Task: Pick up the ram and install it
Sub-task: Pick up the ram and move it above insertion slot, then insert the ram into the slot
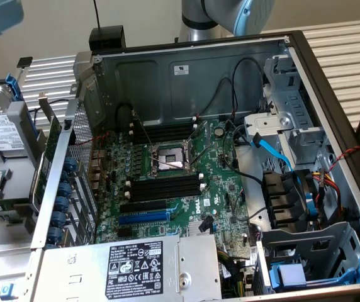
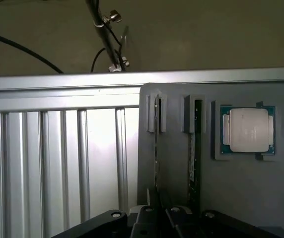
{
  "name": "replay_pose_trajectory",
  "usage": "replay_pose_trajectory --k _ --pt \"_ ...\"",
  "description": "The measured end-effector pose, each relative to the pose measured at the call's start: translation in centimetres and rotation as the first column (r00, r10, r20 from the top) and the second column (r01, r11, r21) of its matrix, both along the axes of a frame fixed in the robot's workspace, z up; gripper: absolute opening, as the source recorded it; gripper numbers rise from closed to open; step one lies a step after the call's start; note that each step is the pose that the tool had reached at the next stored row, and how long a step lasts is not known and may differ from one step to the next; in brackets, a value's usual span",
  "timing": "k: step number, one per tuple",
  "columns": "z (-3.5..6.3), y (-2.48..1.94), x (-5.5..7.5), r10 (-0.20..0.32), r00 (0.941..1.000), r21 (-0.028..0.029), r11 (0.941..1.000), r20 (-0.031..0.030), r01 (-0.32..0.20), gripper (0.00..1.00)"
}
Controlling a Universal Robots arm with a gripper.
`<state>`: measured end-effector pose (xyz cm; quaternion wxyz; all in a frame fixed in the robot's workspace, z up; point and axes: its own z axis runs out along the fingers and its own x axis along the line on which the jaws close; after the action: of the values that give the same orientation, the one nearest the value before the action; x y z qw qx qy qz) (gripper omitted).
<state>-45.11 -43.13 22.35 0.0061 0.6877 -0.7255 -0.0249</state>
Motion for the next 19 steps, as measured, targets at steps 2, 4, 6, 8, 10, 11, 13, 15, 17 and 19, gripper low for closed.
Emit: replay_pose_trajectory --k 2,4,6,8,10,11,13,15,17,19 --pt "0.93 0.0 0.0 0.0 1.0 -0.0001 1.0 -0.0003 0.0 0.12" --pt "1.84 0.0 0.0 0.0 1.0 0.0 1.0 -0.0002 0.0 0.12" --pt "2.73 0.0 0.0 0.0 1.0 0.0 1.0 -0.0001 0.0 0.12" --pt "3.66 0.0 0.0 0.0 1.0 -0.0001 1.0 -0.0003 0.0 0.12" --pt "4.55 0.0 0.0 0.0 1.0 0.0 1.0 -0.0003 0.0 0.12" --pt "5.01 -0.01 0.1 0.0 1.0 0.0 1.0 -0.0002 0.0 0.12" --pt "5.93 -0.01 0.2 0.0 1.0 -0.0001 1.0 -0.0004 0.0 0.12" --pt "6.81 -0.01 0.5 0.0 1.0 -0.0001 1.0 -0.0006 0.0 0.12" --pt "7.75 0.0 0.9 0.0 1.0 -0.0001 1.0 -0.0009 0.0 0.12" --pt "8.65 0.0 1.4 0.0 1.0 -0.0001 1.0 -0.0011 0.0 0.12"
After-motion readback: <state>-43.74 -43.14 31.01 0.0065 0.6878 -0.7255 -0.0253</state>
